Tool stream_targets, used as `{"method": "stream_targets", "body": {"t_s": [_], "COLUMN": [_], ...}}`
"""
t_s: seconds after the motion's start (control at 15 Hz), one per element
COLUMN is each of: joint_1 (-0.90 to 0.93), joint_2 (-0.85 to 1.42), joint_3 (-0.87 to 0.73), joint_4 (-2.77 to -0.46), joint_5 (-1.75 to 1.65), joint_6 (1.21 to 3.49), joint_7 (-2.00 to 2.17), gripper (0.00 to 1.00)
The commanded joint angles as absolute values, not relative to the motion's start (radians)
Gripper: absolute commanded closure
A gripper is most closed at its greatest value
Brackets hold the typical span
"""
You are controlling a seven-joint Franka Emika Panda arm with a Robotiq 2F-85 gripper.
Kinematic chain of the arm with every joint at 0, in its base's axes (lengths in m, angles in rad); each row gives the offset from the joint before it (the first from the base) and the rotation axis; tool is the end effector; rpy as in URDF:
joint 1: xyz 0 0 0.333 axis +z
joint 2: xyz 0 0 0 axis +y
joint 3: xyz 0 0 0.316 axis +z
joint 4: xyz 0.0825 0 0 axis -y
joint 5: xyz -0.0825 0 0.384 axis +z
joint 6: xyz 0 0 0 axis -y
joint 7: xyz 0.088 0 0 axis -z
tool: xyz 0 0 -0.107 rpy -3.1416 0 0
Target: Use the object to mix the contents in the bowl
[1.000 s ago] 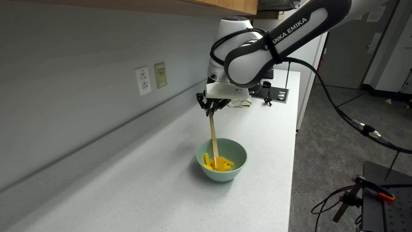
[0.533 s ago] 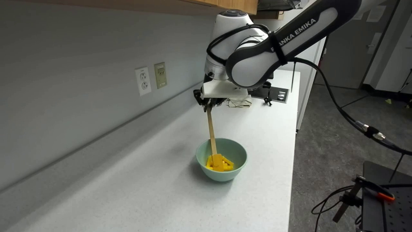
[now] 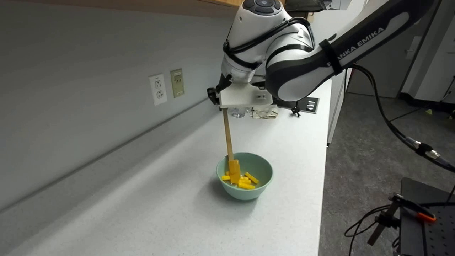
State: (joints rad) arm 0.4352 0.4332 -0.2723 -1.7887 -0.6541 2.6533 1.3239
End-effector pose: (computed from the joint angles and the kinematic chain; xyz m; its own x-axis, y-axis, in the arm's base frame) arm 0.6682 0.1468 0.3607 0.6419 -0.4614 0.6124 -0.5342 -0.8420 -0.0745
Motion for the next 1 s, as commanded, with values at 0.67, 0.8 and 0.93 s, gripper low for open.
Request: {"method": "stream_targets", "body": {"t_s": [0.67,0.8,0.93], "joint_1": [0.333,0.330,0.370], "joint_2": [0.342,0.339,0.341], "joint_3": [-0.116,-0.114,-0.165], "joint_4": [-1.889,-1.892,-1.888], "joint_5": [-0.886,-0.910,-0.926], "joint_6": [2.626,2.622,2.628], "joint_7": [1.492,1.518,1.547], "gripper": [0.96,0.96,0.96]}}
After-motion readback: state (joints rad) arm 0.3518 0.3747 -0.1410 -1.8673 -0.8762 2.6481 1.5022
